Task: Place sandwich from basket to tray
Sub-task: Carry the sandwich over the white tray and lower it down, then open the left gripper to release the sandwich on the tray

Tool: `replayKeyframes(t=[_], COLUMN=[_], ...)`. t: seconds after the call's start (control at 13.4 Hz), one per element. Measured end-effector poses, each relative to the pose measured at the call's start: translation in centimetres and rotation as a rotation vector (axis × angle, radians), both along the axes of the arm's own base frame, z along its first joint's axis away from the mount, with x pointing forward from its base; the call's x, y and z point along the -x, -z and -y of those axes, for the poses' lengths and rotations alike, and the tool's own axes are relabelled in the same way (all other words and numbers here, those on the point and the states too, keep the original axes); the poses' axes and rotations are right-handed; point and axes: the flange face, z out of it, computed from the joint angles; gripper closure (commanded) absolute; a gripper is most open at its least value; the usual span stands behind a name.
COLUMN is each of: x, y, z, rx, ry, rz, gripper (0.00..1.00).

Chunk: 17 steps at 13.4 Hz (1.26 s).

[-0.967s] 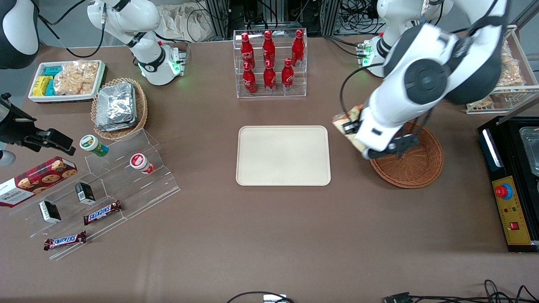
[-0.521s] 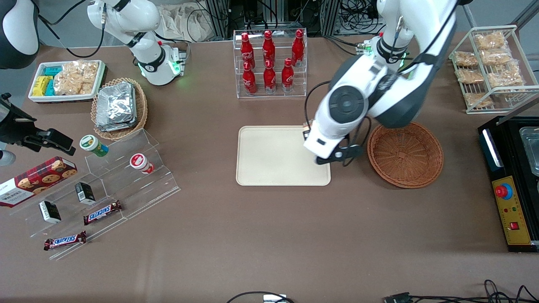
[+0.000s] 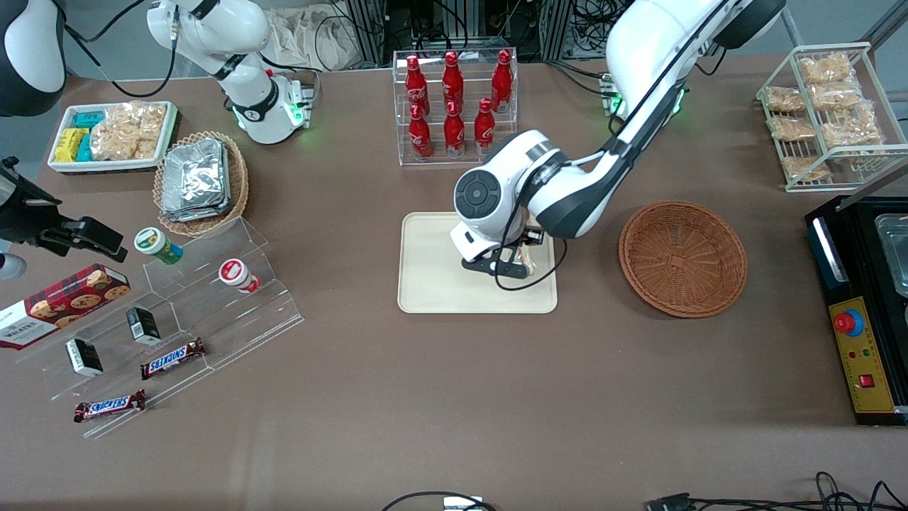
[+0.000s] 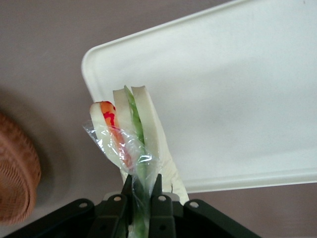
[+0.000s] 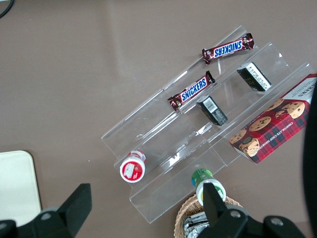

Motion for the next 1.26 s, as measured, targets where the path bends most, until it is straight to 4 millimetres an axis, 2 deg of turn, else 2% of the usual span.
replayKeyframes(t=[0.3,0.67,0.82,1.26], x=[1.2,1.5,1.0,-1.5], y=[4.2,6.9,8.7,8.9], z=[-1.0,-1.4,-2.6,-6.0], rx=[-0.007,0.019,0.023,0.027], ry=[0.089,0.091,0.063,-0.04], rz=[0.017,0.024,0.02,0.009], gripper=[1.0,0.99,0.0,0.0])
